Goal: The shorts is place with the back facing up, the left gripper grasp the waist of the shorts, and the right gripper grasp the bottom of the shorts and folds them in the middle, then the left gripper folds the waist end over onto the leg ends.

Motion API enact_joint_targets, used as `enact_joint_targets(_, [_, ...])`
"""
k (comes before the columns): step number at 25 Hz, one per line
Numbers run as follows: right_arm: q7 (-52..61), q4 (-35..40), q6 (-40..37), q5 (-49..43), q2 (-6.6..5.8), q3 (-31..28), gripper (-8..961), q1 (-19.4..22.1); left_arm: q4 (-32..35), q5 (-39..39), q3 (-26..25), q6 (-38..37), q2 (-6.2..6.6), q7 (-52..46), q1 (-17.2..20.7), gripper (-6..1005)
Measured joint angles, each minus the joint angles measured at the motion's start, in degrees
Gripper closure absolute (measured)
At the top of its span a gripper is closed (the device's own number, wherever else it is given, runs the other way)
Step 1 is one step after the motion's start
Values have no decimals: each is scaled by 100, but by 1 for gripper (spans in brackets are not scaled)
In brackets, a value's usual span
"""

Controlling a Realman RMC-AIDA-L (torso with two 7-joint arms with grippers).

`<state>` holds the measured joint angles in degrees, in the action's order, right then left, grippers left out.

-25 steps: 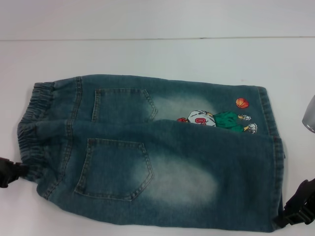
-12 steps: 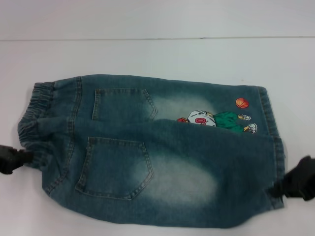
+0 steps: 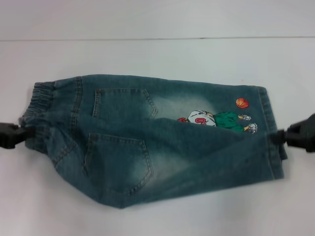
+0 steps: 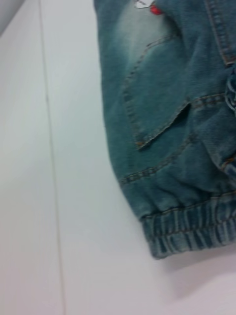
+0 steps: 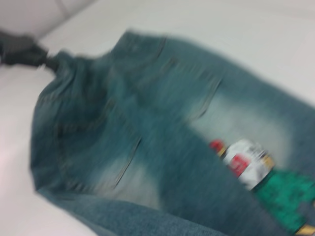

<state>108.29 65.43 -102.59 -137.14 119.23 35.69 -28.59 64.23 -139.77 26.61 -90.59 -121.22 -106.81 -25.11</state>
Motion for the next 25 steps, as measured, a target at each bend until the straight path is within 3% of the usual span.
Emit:
enact_joint_targets(15, [-142,-613,1725,521,3,-422,894,4,-54,68,33,1268,-125,-404,-136,957])
enact_joint_targets(21, [-72,-213,648,394,-80,-118,843,-2,-60,28,37,1200,-107,-388,-131,957])
enact_joint_targets(25, [359,108,36,-126,-164,46,809,-222,-103,26,124,1105,-75,-336,-97,957])
